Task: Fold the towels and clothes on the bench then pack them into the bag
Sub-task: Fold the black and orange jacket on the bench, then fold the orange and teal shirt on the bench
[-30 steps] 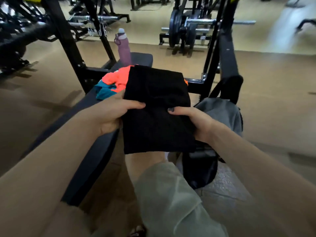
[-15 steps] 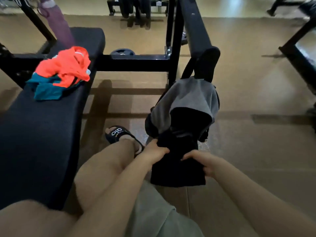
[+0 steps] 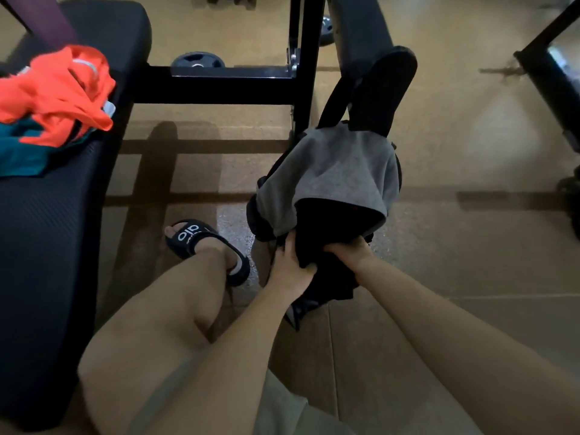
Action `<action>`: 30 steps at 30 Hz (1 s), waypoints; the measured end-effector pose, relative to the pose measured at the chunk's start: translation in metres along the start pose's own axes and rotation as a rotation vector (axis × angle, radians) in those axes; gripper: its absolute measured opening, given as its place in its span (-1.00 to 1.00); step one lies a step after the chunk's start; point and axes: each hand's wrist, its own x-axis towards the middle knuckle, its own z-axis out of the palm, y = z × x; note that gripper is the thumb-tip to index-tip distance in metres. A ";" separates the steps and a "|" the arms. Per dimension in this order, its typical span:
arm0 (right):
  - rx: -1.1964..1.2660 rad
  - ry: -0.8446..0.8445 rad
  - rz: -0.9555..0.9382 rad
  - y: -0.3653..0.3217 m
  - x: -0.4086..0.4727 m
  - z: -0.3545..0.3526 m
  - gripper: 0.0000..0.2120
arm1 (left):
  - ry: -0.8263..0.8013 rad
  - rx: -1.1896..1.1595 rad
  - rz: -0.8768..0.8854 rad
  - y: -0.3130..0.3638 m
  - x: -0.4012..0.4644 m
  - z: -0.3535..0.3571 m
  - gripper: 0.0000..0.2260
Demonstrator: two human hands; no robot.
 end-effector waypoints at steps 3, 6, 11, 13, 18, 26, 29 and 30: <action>0.020 -0.012 0.103 0.035 0.032 0.004 0.29 | -0.124 0.021 -0.130 -0.016 0.003 0.000 -0.33; -0.114 0.025 0.060 0.023 0.005 0.004 0.01 | -0.089 0.060 -0.033 -0.020 0.005 0.001 -0.44; -0.199 0.204 -0.089 0.008 -0.014 0.009 -0.43 | 0.058 0.140 0.132 -0.019 0.006 0.001 -0.52; -0.168 0.269 -0.109 0.010 -0.015 0.011 -0.53 | 0.046 0.158 0.154 -0.020 0.006 -0.001 -0.47; -0.229 0.288 0.009 0.015 -0.032 0.020 -0.43 | -0.322 0.309 -0.068 -0.022 -0.013 0.003 -0.30; -0.356 0.319 -0.052 0.028 -0.062 0.018 -0.43 | -0.320 0.234 -0.006 0.002 -0.043 -0.027 -0.37; -0.576 0.400 -0.311 0.021 -0.083 0.024 -0.52 | -0.228 0.264 0.004 0.012 -0.062 -0.053 -0.36; -0.576 0.370 -0.391 0.014 -0.090 0.027 -0.54 | -0.172 0.264 0.006 0.017 -0.071 -0.063 -0.38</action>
